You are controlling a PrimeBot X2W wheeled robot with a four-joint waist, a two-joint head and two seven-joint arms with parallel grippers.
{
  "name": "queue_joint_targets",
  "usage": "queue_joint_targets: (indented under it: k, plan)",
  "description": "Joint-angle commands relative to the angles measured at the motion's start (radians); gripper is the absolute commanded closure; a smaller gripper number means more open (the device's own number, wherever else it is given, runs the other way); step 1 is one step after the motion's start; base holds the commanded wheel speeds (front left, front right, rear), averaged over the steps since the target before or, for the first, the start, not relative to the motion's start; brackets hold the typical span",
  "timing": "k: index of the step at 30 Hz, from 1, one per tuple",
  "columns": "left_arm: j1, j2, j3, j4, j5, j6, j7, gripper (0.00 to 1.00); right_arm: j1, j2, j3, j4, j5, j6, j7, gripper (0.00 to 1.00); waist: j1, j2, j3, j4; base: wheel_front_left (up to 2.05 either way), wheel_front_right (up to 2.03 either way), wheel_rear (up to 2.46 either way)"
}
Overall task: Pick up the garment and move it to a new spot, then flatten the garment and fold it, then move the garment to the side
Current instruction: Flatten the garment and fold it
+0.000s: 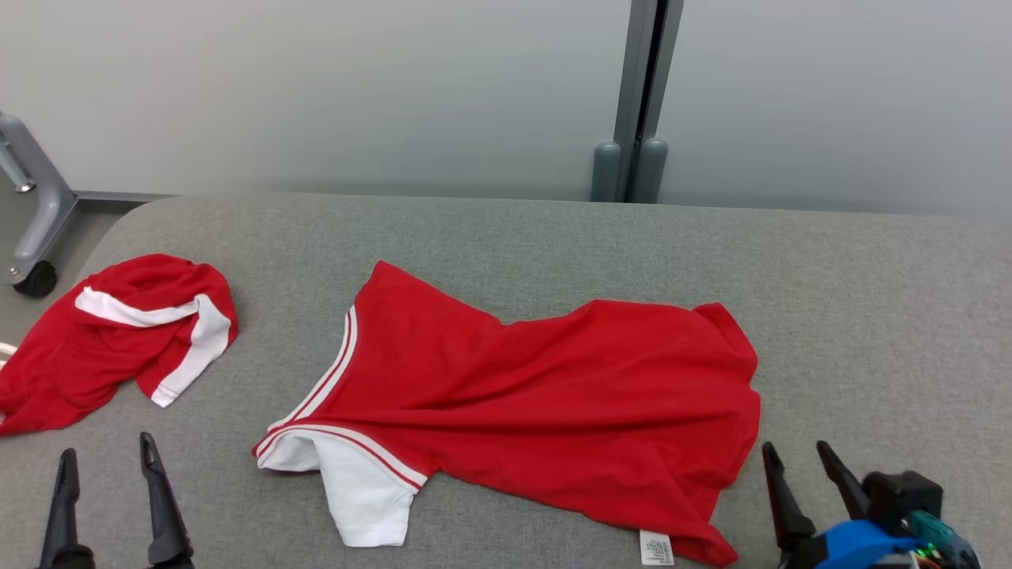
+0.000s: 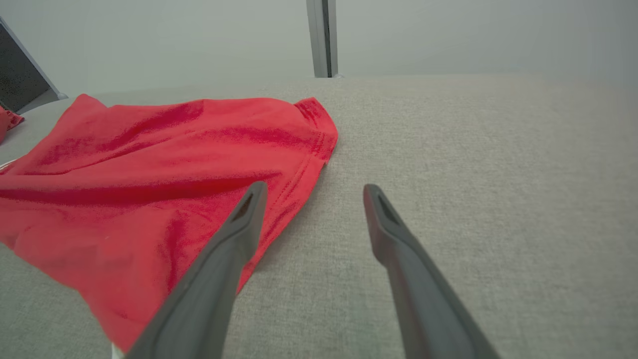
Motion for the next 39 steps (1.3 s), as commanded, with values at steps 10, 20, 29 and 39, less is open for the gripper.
queue_joint_targets:
  k: [10,20,29,39]
  plan:
    - [-0.047,-0.048,-0.001,0.019,0.052,-0.058,-0.003,0.0,-0.173,-0.034,0.076,0.182,-0.024,0.0,0.133,0.0,0.0,-0.0001,0.02,0.037,0.0,0.0,0.0]
    - [-0.065,-0.082,0.012,0.037,0.078,-0.088,-0.003,0.0,-0.207,-0.003,0.151,0.386,0.018,0.002,0.192,0.0,0.0,-0.0001,0.04,0.065,0.0,0.0,0.0]
    - [-0.069,-0.101,0.026,0.043,0.095,-0.103,-0.003,0.0,-0.323,-0.083,0.175,0.428,0.061,0.0,0.098,1.0,0.0,-0.0001,0.037,0.062,0.0,0.0,0.0]
    - [-0.088,-0.119,0.02,0.043,0.106,-0.119,-0.003,0.0,-0.466,-0.263,0.045,0.503,0.032,0.0,0.09,1.0,0.0,-0.0001,0.048,0.075,0.0,0.0,0.0]
